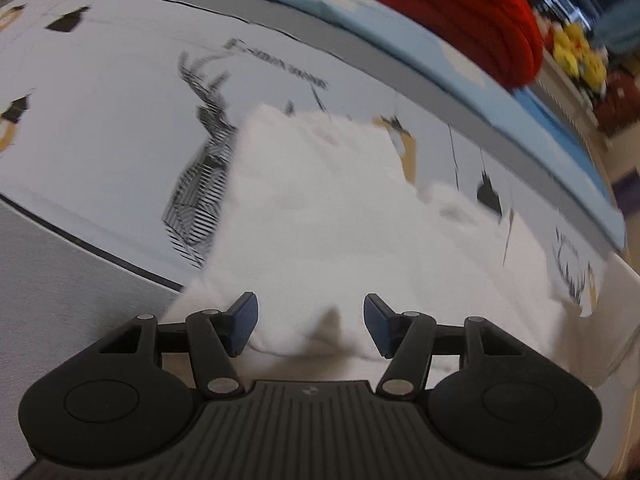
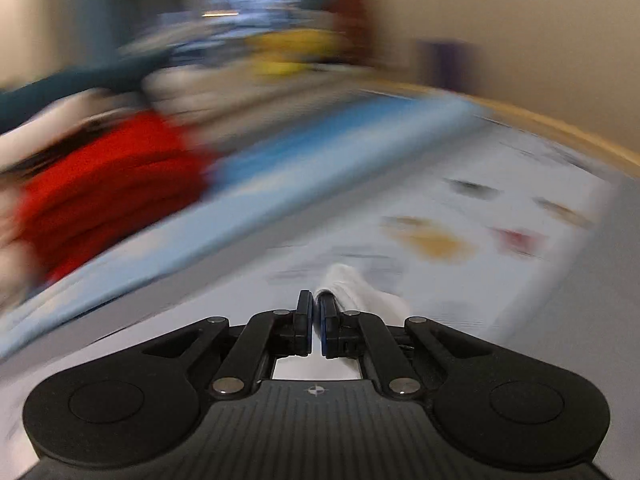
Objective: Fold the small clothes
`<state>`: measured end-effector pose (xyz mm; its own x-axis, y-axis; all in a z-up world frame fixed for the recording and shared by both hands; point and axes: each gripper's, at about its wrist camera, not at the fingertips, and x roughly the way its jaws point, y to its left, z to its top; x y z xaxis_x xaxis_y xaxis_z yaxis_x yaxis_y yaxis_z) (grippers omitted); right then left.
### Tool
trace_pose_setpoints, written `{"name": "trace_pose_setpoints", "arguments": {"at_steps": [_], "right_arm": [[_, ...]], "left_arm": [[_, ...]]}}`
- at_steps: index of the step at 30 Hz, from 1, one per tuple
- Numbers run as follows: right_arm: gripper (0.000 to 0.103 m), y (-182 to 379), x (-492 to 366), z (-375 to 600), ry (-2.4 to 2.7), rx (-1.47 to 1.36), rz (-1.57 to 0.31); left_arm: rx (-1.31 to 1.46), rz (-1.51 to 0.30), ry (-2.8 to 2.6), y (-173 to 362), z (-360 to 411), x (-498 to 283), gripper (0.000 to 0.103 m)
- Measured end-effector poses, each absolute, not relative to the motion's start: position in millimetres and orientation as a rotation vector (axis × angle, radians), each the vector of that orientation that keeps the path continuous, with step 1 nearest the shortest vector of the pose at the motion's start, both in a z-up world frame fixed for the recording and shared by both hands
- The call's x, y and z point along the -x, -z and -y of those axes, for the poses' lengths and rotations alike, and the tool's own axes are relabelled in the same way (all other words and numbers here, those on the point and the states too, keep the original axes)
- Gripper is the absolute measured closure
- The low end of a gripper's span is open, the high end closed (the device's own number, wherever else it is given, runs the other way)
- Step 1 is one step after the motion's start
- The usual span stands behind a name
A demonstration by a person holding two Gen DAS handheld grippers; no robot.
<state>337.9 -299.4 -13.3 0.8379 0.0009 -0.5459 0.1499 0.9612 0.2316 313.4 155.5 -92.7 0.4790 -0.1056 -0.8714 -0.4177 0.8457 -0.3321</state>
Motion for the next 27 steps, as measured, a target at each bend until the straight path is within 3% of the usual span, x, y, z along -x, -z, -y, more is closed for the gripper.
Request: {"name": "trace_pose_setpoints", "arguments": {"at_steps": [3, 8, 10, 14, 17, 20, 23, 27], "right_arm": [[0.098, 12.8, -318.8, 208.4, -0.291, -0.159, -0.6], [0.096, 65.4, -302.5, 132.0, -0.659, -0.034, -0.924], [0.094, 75.6, -305.9, 133.2, -0.639, -0.001, -0.992], [0.091, 47.3, -321.6, 167.1, -0.49, -0.049, -0.944], [0.082, 25.0, -326.4, 202.5, -0.27, -0.197, -0.939], [0.082, 18.4, -319.1, 228.7, -0.179, -0.341, -0.912], [0.081, 41.9, -310.3, 240.8, -0.142, -0.395, -0.894], [0.078, 94.7, -333.3, 247.3, -0.061, -0.576, -1.09]], "left_arm": [[0.586, -1.05, -0.23, 89.1, -165.3, -311.3, 0.039], [0.6, -1.048, -0.245, 87.2, -174.1, -312.1, 0.039], [0.607, -1.048, -0.243, 86.8, -174.9, -311.9, 0.039], [0.619, -1.045, -0.221, 85.5, -172.9, -314.8, 0.042], [0.594, -1.034, -0.165, 81.8, -161.2, -317.6, 0.06], [0.554, -1.012, -0.091, 77.2, -141.4, -319.8, 0.074], [0.499, -0.993, -0.022, 74.0, -117.2, -321.1, 0.074], [0.409, -0.97, 0.053, 73.8, -83.4, -322.9, 0.074]]}}
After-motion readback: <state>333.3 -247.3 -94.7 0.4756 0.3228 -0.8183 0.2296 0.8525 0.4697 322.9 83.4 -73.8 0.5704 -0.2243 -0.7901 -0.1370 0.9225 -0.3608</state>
